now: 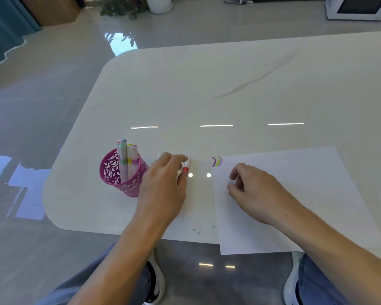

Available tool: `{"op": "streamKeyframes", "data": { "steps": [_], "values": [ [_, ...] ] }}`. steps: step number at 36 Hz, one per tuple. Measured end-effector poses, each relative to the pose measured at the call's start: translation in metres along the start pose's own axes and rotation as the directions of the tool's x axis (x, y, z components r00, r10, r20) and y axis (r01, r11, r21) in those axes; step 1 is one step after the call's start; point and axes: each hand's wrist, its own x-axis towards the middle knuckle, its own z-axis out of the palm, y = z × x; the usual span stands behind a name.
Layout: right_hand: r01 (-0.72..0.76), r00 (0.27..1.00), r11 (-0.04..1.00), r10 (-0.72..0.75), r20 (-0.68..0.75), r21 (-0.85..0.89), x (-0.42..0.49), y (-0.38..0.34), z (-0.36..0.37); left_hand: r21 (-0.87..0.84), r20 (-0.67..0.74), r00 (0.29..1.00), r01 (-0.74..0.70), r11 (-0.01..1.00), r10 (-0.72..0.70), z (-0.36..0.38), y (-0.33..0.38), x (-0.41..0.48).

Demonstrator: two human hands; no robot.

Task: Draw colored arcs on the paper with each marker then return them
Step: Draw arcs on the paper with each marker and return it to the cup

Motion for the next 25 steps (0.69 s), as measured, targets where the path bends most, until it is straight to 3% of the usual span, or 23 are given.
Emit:
{"op": "streamKeyframes", "data": {
  "steps": [3, 6, 15, 25],
  "values": [
    [-0.006, 1.000, 1.000, 0.006, 0.005, 0.003, 0.001, 0.001, 0.000, 0.048, 0.117, 0.988, 0.100, 0.994, -0.105, 0.010, -0.001, -0.003],
    [-0.003, 1.000, 1.000, 0.003, 0.007, 0.001, 0.001, 0.000, 0.000, 0.094, 0.143, 0.977, 0.149, 0.984, -0.161, 0.015, -0.002, -0.002],
    [-0.002, 1.000, 1.000, 0.002, 0.013, -0.001, 0.001, 0.000, -0.001, 0.214, 0.224, 0.960, 0.120, 0.969, -0.168, 0.031, 0.001, 0.005],
    [-0.010, 1.000, 0.999, 0.010, 0.021, 0.042, 0.001, 0.000, -0.004, 0.218, 0.169, 0.971, 0.130, 0.967, -0.169, 0.037, 0.002, 0.007]
  ]
}}
